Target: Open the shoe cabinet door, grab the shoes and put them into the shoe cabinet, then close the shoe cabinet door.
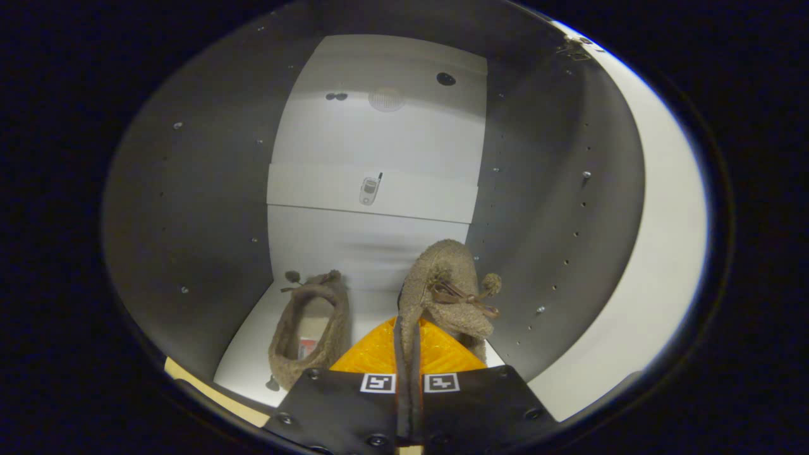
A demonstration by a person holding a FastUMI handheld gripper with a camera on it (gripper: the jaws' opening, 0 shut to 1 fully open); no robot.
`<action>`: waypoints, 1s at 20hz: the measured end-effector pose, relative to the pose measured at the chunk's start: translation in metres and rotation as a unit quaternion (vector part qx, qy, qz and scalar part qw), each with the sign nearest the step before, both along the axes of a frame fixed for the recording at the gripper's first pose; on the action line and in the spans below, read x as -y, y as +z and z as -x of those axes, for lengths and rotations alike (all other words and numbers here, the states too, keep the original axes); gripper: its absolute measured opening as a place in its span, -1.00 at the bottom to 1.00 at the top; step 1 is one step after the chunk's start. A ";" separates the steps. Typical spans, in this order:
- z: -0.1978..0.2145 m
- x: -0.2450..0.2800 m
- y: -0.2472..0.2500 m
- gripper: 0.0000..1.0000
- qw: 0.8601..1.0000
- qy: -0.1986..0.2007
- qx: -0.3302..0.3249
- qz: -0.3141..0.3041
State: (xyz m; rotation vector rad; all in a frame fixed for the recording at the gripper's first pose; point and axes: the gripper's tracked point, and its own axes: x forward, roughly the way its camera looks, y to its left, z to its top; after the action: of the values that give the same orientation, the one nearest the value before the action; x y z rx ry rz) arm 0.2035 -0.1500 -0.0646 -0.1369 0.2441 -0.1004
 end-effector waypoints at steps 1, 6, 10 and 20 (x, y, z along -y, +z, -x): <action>-0.004 0.001 0.000 -0.96 1.000 -0.004 -0.002 0.000; -0.024 0.008 -0.013 -0.94 1.000 -0.014 -0.023 -0.001; -0.030 0.014 -0.020 -0.93 0.999 -0.026 -0.030 0.001; -0.023 0.009 -0.020 -0.79 0.999 -0.025 -0.026 0.003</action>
State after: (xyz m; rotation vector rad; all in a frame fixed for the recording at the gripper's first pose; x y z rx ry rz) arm 0.2264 -0.1587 -0.0842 -0.1403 0.2987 -0.1468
